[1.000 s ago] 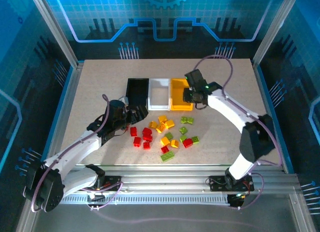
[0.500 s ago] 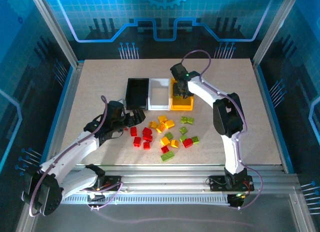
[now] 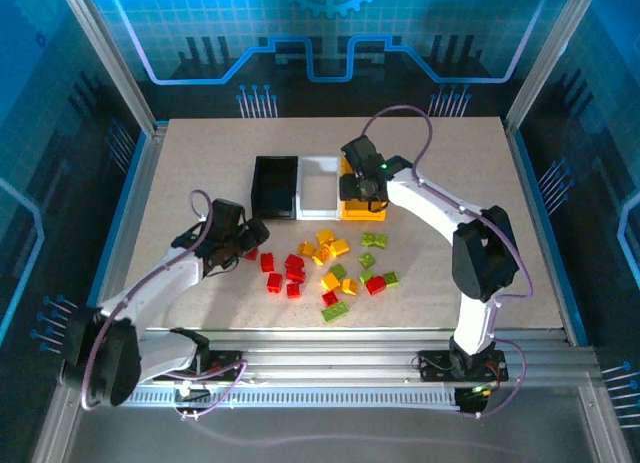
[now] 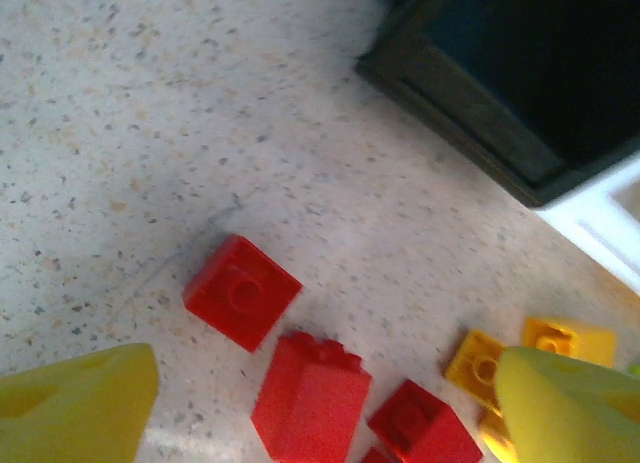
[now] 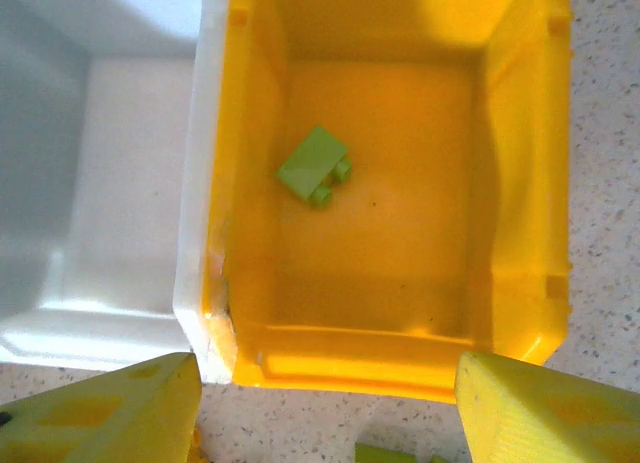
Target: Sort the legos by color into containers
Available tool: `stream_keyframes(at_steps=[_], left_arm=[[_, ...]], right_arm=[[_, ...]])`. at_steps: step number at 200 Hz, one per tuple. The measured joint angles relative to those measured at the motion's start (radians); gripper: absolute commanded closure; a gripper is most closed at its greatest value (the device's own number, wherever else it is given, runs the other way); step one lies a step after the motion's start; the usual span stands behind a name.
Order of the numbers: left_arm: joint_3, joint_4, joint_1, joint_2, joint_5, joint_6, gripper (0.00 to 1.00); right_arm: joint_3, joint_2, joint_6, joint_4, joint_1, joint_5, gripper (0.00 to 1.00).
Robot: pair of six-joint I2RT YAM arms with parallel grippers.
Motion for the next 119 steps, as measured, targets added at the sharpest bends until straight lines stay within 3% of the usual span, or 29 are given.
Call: stream_keyframes(at_steps=[63, 119], left_arm=[[0.0, 0.088, 0.056, 0.211, 0.01, -0.071, 0.26], [-0.005, 0.095, 0.063, 0.25, 0.016, -0.099, 0.38]], right_arm=[[-0.103, -0.043, 0.001, 0.033, 0.001, -0.012, 0.31], [-0.15, -0.085, 0.009, 0.067, 0.0, -0.012, 0.31]])
